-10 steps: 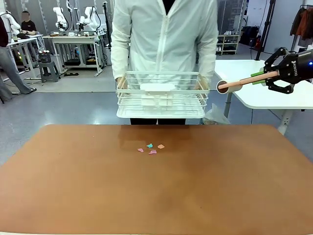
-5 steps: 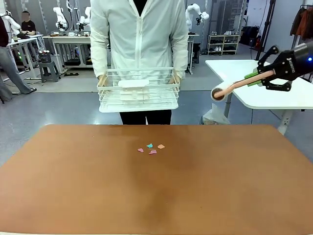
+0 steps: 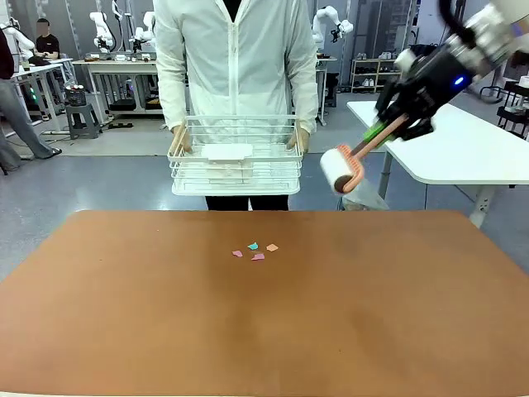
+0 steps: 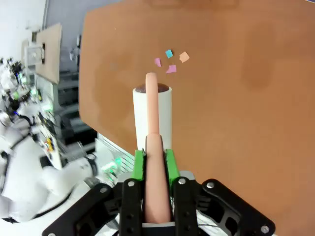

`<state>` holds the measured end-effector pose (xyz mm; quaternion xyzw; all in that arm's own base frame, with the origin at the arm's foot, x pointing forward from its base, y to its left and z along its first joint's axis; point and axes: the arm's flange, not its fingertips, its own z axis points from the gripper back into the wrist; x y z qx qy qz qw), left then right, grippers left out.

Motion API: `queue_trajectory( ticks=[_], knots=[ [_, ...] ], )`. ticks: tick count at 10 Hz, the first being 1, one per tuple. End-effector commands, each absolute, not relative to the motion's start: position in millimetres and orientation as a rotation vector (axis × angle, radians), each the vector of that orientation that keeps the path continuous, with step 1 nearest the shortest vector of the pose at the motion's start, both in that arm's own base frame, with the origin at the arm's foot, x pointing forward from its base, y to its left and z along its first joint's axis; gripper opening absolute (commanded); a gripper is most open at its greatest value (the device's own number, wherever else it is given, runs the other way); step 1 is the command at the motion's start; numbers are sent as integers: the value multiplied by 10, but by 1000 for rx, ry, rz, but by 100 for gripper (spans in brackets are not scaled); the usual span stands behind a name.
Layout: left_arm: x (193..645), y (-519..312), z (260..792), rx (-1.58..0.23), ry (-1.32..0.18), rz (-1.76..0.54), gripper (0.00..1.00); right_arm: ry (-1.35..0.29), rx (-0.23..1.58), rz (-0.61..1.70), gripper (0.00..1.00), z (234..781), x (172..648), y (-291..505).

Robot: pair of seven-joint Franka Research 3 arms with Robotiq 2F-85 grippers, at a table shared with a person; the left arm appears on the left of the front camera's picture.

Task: Clean the table.
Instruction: Clean the table with the Lint Roller when the human lifts the Dish drying rack.

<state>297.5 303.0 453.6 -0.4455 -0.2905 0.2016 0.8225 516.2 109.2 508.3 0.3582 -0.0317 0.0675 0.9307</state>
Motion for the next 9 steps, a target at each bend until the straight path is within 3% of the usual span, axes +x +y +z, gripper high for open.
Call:
queue_trajectory(
  ticks=[1,9],
  knots=[
    [2950,3054,4550,-964,-638,413,100,-43,678,148,21,4741,5373,1135],
    [2950,3054,4550,-964,-638,413,100,-33,711,160,21,4790,5311,1187]
  ],
)
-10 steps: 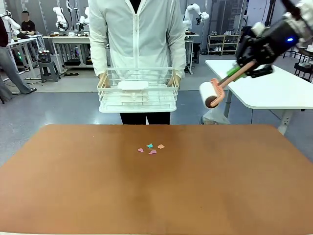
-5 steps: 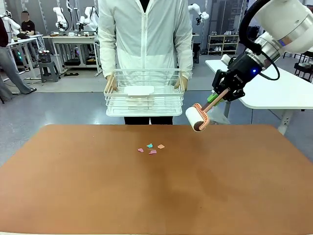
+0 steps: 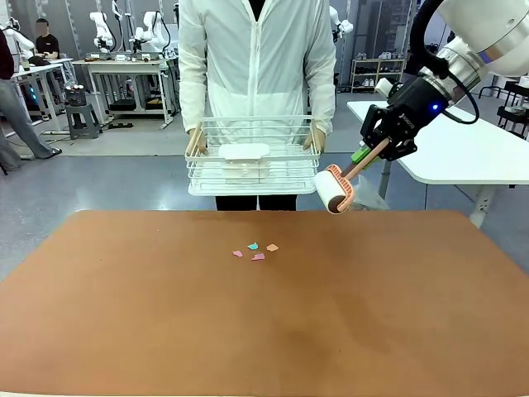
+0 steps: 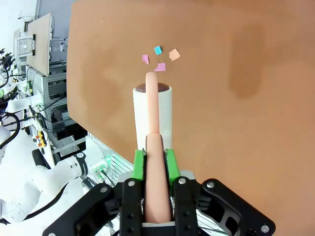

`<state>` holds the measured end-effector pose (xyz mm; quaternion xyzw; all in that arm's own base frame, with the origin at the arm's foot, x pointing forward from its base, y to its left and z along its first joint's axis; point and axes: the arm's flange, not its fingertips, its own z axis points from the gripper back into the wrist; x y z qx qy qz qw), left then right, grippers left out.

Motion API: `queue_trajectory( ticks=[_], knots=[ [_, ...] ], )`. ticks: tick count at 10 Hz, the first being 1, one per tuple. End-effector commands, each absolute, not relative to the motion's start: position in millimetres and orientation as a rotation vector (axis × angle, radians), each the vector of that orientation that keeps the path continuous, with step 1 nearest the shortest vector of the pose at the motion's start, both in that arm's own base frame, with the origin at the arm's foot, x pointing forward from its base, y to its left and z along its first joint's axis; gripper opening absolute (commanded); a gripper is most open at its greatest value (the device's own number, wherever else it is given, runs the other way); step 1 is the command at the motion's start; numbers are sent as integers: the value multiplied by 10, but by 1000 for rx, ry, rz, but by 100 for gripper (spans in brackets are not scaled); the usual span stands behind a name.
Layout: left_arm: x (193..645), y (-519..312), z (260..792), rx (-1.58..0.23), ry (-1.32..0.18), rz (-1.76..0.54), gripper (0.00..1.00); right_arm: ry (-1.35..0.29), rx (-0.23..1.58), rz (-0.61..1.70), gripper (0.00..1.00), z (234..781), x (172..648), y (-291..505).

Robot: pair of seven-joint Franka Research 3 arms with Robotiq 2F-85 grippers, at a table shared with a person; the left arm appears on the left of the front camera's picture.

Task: Clean the table.
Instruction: Clean the table with the Lint Roller when the human lifts the Dish drying rack.

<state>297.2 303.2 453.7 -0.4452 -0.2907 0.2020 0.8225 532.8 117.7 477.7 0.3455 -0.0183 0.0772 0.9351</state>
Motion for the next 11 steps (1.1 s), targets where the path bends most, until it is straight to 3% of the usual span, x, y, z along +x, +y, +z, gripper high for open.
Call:
queue_trajectory(
  ticks=[1,2,11],
  knots=[
    [2950,3054,4550,-964,-638,413,100,-39,706,159,21,4784,5328,1180],
    [2950,3054,4550,-964,-638,413,100,-97,712,149,21,4587,5365,1265],
    [2950,3054,4550,-964,-638,413,100,-75,734,-1,21,3474,5848,1321]
  ],
)
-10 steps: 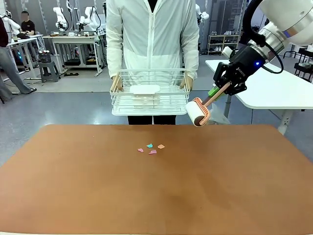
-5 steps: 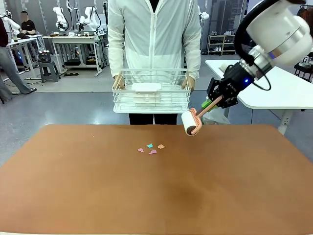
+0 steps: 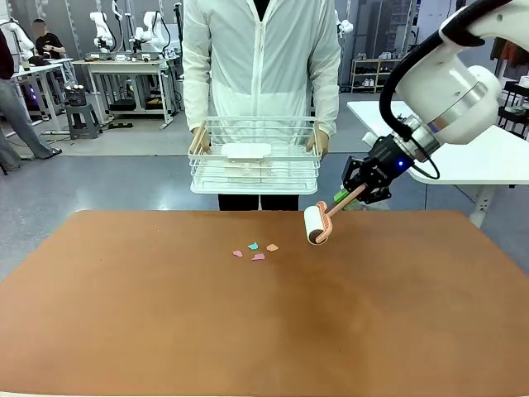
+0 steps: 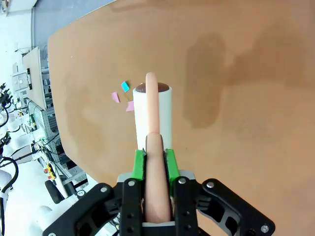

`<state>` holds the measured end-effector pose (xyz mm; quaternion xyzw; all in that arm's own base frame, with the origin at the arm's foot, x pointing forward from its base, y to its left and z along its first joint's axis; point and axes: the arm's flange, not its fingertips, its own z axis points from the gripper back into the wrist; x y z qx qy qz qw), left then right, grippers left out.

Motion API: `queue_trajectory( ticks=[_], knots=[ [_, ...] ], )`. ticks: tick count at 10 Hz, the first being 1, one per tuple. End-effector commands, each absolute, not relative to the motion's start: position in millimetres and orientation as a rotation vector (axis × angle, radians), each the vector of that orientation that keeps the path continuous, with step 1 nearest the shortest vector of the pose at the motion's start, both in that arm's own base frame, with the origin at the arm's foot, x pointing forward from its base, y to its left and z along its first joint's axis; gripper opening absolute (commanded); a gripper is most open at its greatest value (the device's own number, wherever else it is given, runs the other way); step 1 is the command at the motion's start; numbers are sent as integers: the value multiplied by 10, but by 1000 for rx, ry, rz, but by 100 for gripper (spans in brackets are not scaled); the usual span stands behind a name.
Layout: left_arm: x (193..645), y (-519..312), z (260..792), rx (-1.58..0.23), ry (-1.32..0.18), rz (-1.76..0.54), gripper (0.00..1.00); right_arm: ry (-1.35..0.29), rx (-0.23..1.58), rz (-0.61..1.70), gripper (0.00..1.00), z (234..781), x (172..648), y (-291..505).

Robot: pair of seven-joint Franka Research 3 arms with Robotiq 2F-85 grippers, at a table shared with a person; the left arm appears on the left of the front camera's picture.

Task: Clean the table.
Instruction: Clean the table with the Lint Roller when the human lifts the Dish drying rack.

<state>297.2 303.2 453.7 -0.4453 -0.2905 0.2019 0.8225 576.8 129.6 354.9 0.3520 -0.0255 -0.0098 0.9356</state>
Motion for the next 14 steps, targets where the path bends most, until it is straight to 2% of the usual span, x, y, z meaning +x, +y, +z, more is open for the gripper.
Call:
queue_trajectory(
  ticks=[1,10,12,14],
  knots=[
    [2950,3054,4550,-964,-638,413,100,-69,742,-12,21,3369,5879,1333],
    [2950,3054,4550,-964,-638,413,100,37,700,-65,21,2733,5935,1439],
    [2950,3054,4550,-964,-638,413,100,65,712,-31,21,2759,5910,1757],
    [2950,3054,4550,-964,-638,413,100,101,706,-30,21,2644,5858,2479]
  ],
)
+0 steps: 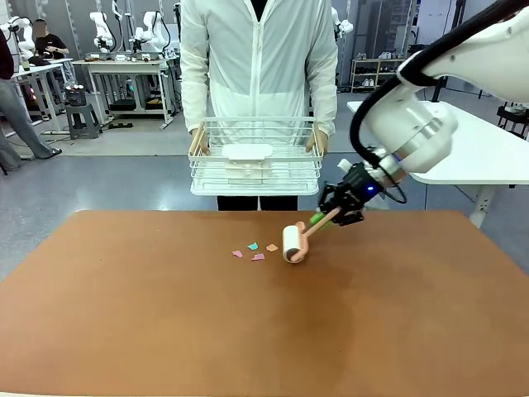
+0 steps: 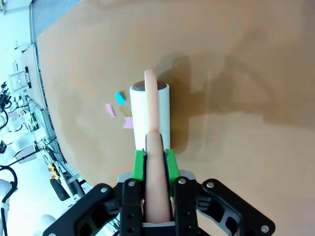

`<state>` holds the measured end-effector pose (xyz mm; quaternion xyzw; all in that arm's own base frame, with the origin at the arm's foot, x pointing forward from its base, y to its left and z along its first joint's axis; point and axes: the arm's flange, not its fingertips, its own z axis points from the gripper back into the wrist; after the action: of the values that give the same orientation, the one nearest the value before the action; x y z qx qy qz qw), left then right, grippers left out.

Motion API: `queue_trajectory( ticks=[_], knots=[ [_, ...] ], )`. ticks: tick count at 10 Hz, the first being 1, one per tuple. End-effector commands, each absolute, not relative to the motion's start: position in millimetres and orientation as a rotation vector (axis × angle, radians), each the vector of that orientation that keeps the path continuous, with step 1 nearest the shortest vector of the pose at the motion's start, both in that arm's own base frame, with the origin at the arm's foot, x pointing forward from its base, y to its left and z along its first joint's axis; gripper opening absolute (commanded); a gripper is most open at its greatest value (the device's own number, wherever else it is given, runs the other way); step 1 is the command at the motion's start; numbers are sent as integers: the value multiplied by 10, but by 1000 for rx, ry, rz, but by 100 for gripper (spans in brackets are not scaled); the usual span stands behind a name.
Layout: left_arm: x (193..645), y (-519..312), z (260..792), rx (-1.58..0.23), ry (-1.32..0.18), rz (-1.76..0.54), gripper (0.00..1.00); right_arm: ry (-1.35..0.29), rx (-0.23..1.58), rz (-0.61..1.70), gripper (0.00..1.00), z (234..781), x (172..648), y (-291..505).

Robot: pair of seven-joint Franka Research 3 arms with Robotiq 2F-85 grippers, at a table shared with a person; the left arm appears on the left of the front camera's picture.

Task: Clean the table.
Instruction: Clean the table with the Lint Roller when the human lifts the Dish drying rack.

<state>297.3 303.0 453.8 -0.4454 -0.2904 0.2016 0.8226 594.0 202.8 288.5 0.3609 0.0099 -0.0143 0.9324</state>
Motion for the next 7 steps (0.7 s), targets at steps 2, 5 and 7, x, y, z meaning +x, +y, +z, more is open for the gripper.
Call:
queue_trajectory(
  ticks=[2,5,7],
  knots=[
    [2950,3054,4550,-964,-638,413,100,201,717,43,21,2445,5823,3221],
    [2950,3054,4550,-964,-638,413,100,225,672,125,21,2371,5673,4018],
    [2950,3054,4550,-964,-638,413,100,205,677,113,21,2433,5682,4095]
  ],
)
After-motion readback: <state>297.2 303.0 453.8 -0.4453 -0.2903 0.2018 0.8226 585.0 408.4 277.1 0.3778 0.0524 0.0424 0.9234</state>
